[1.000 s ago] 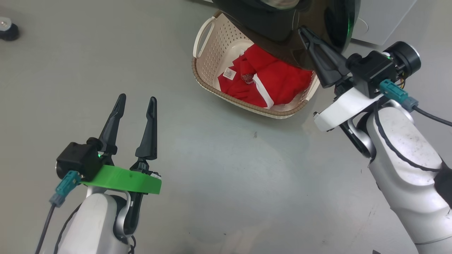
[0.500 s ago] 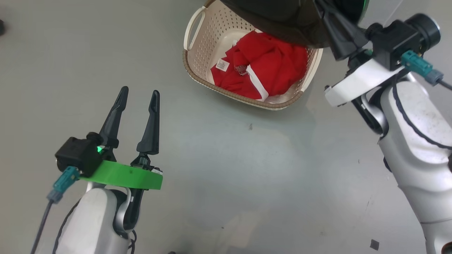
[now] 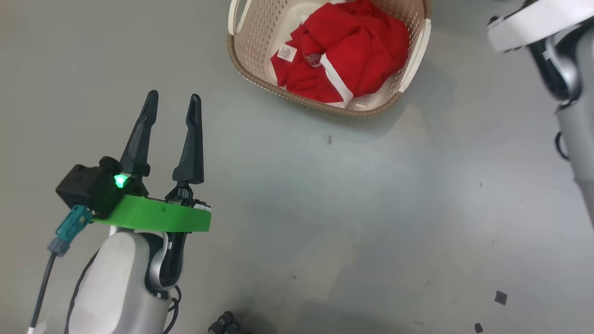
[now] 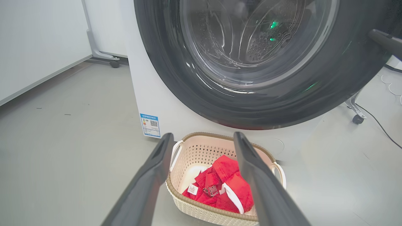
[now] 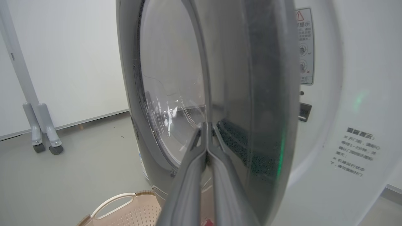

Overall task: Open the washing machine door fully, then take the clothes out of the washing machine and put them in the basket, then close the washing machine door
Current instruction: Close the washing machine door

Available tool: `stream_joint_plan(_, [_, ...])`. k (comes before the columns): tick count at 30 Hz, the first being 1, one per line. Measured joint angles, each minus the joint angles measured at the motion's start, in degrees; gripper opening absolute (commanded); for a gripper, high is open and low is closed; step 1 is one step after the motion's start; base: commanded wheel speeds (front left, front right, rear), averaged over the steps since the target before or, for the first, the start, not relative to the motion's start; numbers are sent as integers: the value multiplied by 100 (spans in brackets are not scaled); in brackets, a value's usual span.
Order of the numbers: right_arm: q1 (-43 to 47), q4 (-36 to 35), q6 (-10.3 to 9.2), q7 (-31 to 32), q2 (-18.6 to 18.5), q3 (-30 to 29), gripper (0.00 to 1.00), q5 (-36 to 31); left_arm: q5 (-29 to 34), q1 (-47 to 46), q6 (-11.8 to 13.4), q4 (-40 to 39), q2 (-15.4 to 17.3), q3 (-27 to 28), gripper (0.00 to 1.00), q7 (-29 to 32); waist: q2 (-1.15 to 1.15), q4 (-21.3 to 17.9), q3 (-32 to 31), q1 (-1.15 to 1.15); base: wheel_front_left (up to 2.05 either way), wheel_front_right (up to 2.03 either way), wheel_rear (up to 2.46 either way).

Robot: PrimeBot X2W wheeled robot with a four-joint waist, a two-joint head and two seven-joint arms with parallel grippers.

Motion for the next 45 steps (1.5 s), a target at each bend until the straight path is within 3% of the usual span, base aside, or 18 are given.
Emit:
stream_joint_plan(22, [-1479,419,-5,47,-527,-358,0,-153,-99,-404,0,-14,-73,-151,100,0,0,171,707,1,0,0,0])
stream_joint_plan(45, [-1608,1078,-64,-335,-500,-327,0,-200,-209,-552,-1,170,-87,-115,100,0,0,144,594,0,0,0,0])
